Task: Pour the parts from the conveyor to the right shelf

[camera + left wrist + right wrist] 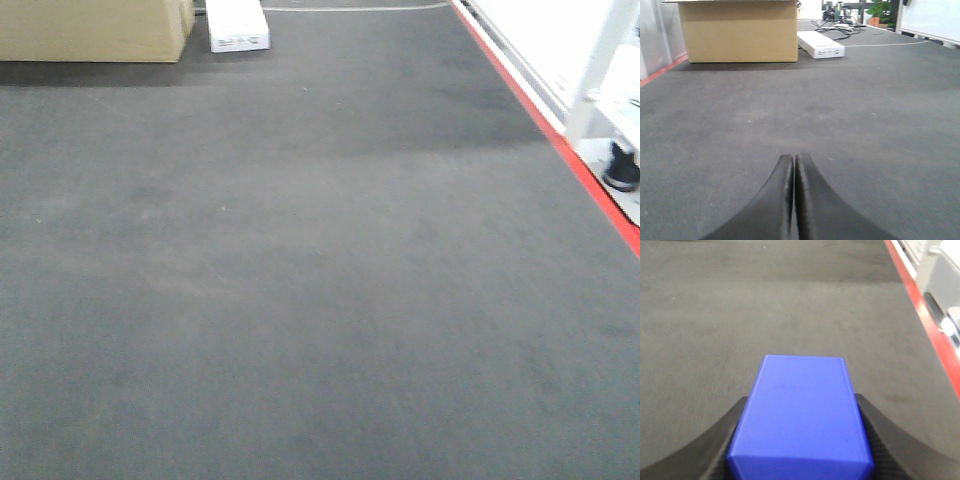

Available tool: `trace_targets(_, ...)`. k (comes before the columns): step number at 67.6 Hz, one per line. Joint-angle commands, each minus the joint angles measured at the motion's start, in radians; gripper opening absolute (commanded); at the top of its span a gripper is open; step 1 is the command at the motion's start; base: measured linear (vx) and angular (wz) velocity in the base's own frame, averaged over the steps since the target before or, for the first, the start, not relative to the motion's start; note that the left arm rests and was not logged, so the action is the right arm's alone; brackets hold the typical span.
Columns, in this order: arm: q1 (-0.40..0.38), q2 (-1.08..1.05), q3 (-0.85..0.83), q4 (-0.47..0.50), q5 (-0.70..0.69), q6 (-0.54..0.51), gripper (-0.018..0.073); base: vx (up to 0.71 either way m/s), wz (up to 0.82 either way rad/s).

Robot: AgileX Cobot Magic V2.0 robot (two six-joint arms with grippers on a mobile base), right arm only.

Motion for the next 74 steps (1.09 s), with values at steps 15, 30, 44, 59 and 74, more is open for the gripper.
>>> trace_targets(15, -0.006, 0.011, -0.026, 0.000, -0.069, -0.010, -0.0006, -0.24, -0.19)
trace_targets(30, -0.006, 0.011, -0.026, 0.000, -0.069, -0.010, -0.0006, -0.26, -0.32)
trace_targets(44, -0.006, 0.011, -0.026, -0.001, -0.069, -0.010, -0.0006, -0.28, -0.47)
trace_targets(59, -0.006, 0.011, -0.026, 0.000, -0.069, -0.010, -0.0006, -0.31, -0.57)
trace_targets(74, -0.006, 0.011, -0.026, 0.000, -0.069, -0.010, -0.0006, -0.35, -0.56)
